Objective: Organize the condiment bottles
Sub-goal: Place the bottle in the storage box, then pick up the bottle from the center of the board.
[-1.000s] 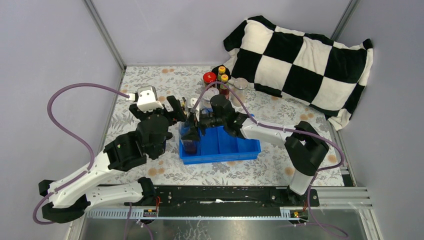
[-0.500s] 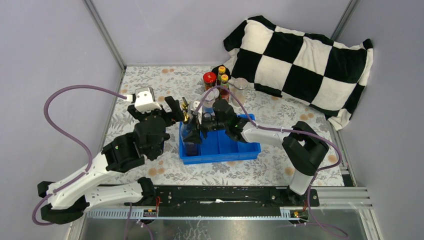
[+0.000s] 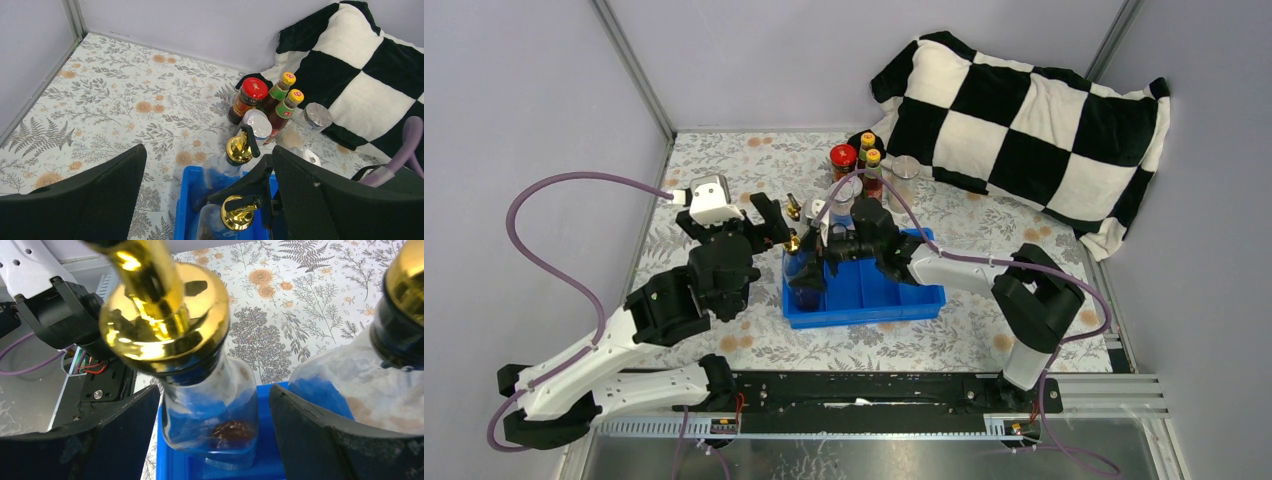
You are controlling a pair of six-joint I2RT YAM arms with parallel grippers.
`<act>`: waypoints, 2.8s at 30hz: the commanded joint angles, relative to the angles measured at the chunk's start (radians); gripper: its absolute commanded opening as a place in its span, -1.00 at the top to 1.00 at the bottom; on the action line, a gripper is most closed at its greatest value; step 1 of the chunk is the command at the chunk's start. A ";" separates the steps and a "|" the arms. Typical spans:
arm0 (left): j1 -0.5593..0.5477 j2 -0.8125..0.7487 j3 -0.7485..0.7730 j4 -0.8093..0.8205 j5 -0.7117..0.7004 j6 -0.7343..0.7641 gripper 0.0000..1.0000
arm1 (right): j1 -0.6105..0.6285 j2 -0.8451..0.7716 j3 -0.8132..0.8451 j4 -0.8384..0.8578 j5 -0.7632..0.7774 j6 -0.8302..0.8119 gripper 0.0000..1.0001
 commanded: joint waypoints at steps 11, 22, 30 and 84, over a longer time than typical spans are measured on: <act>-0.002 0.031 0.112 -0.035 -0.045 0.030 -0.98 | 0.008 -0.450 -0.076 -0.348 0.411 0.011 -0.76; 0.047 0.155 0.325 -0.093 0.022 0.134 -0.98 | -0.139 -0.257 0.271 -0.709 0.806 0.202 -0.99; 0.376 0.291 0.466 -0.125 0.419 0.185 -0.97 | -0.232 -0.064 0.436 -0.754 0.756 0.192 -0.99; 0.821 0.247 0.165 -0.024 0.935 0.121 -0.96 | -0.176 -0.041 0.678 -0.857 0.681 0.073 -0.03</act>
